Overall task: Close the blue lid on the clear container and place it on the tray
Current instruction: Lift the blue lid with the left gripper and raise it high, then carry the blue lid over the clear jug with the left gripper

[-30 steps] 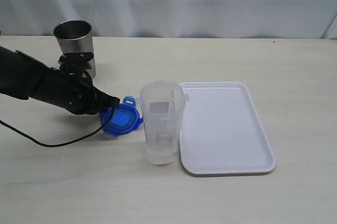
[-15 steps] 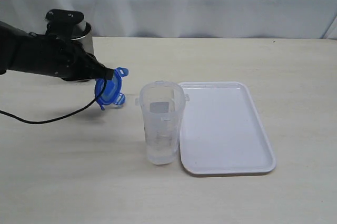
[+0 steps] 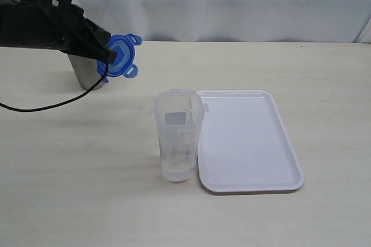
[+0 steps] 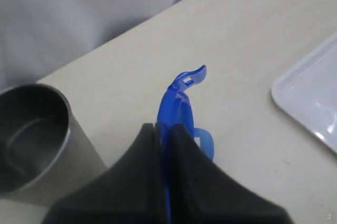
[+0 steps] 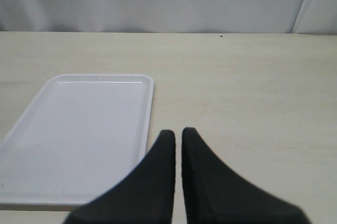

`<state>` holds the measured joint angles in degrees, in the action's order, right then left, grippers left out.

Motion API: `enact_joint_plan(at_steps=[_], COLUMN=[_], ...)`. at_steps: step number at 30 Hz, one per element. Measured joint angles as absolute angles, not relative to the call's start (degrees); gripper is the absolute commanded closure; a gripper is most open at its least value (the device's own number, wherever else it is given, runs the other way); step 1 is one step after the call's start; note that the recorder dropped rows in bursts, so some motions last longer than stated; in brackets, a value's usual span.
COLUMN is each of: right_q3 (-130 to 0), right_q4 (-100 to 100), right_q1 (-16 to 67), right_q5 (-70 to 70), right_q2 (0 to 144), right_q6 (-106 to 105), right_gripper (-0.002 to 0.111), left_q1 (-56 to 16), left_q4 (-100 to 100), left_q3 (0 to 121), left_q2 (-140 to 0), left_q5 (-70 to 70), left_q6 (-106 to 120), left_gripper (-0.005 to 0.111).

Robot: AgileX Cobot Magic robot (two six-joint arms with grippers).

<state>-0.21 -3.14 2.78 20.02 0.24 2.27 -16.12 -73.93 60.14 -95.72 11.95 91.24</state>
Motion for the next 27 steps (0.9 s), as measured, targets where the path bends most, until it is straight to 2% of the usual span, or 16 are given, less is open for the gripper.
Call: enact_joint_plan(at_steps=[5, 9, 20, 27], right_q3=[-0.21, -0.21, -0.21, -0.21], right_q4=[-3.14, -3.14, -3.14, -3.14], right_q1=[2.78, 2.78, 2.78, 2.78], right_q5=[20.02, 20.02, 20.02, 20.02], right_q2=[0.24, 0.24, 0.24, 0.24], right_q6=[2.27, 2.27, 2.27, 2.27], right_gripper=[0.104, 0.104, 0.104, 0.104], left_q1=[-18.41, -22.87, -38.37, -46.89], left_q4=[-73.93, -73.81, -73.71, -72.94], left_q3=[63.39, 64.13, 64.13, 63.22], left_q2=[-95.69, -95.59, -95.59, -95.47], left_q5=[10.97, 7.35, -15.4, -30.15], left_q6=[95.64, 102.33, 119.82, 121.0], left_gripper=[0.107, 0.107, 0.107, 0.107])
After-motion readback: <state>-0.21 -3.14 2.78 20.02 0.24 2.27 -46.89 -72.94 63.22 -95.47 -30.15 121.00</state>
